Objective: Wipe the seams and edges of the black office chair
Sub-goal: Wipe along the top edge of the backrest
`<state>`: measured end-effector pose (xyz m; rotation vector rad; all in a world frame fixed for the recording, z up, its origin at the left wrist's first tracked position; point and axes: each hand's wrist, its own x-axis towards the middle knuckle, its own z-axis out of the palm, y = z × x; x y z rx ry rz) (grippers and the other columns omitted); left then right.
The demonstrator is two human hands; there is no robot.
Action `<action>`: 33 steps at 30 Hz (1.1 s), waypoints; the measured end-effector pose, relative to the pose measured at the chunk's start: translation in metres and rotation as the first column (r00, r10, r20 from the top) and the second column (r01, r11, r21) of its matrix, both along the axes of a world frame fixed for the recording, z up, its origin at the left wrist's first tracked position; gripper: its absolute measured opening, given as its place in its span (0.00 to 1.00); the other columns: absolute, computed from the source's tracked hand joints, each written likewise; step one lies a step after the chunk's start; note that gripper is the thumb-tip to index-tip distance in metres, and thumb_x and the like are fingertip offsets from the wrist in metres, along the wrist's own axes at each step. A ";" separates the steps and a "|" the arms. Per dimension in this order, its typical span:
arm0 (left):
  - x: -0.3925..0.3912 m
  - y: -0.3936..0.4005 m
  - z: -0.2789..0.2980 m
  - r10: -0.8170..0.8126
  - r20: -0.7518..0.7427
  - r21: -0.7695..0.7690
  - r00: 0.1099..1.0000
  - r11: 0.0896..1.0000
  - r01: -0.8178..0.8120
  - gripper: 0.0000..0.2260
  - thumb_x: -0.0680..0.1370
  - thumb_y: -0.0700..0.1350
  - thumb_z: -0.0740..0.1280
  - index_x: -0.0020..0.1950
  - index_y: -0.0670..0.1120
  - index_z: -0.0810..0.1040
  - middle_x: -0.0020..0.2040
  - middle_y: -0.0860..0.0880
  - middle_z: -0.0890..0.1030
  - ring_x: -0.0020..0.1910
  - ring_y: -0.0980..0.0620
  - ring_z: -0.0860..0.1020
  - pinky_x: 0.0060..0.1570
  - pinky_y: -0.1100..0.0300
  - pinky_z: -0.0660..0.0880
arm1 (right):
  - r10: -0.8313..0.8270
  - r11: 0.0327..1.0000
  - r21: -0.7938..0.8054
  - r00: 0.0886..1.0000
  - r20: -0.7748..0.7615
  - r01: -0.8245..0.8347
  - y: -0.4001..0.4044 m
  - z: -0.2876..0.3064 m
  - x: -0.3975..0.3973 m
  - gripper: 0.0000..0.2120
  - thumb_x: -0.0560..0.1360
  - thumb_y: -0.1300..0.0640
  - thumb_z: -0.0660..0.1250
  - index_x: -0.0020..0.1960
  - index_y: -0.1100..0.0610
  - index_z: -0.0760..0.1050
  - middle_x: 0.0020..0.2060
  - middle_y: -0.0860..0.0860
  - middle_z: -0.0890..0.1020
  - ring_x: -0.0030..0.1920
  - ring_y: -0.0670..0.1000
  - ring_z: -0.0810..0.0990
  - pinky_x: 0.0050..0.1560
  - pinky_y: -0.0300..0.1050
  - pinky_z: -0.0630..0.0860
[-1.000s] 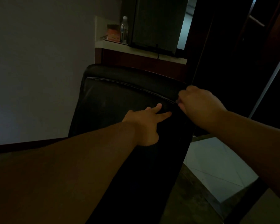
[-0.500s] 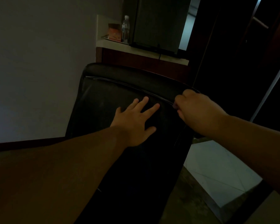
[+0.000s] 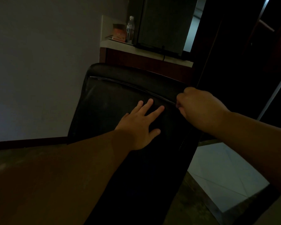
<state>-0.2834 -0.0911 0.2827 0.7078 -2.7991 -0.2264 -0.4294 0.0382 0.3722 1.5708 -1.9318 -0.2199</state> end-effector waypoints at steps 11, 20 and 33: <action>0.006 0.001 0.003 0.006 0.002 0.010 1.000 1.000 -0.006 0.31 0.82 0.66 0.53 0.78 0.68 0.37 0.81 0.58 0.34 0.81 0.49 0.37 0.76 0.36 0.58 | -0.019 0.999 0.030 1.000 -0.013 0.020 -0.001 -0.005 0.004 0.10 0.79 0.58 0.66 0.60 0.54 0.73 0.54 0.54 0.73 0.45 0.51 0.78 0.43 0.44 0.78; 0.005 0.000 0.002 -0.007 0.000 -0.021 1.000 1.000 0.007 0.33 0.82 0.63 0.57 0.79 0.68 0.37 0.82 0.56 0.35 0.81 0.48 0.38 0.75 0.32 0.49 | 0.013 0.999 0.039 0.999 0.040 -0.015 -0.004 0.003 0.005 0.08 0.80 0.54 0.63 0.58 0.54 0.74 0.51 0.53 0.73 0.44 0.51 0.76 0.45 0.46 0.78; 0.002 -0.001 -0.001 0.001 -0.016 -0.028 1.000 1.000 -0.001 0.34 0.82 0.64 0.58 0.78 0.68 0.37 0.82 0.57 0.35 0.81 0.48 0.38 0.74 0.30 0.50 | 0.030 0.997 0.067 0.999 0.035 -0.032 -0.015 0.008 0.005 0.08 0.80 0.55 0.64 0.57 0.54 0.74 0.51 0.53 0.73 0.44 0.52 0.76 0.46 0.49 0.79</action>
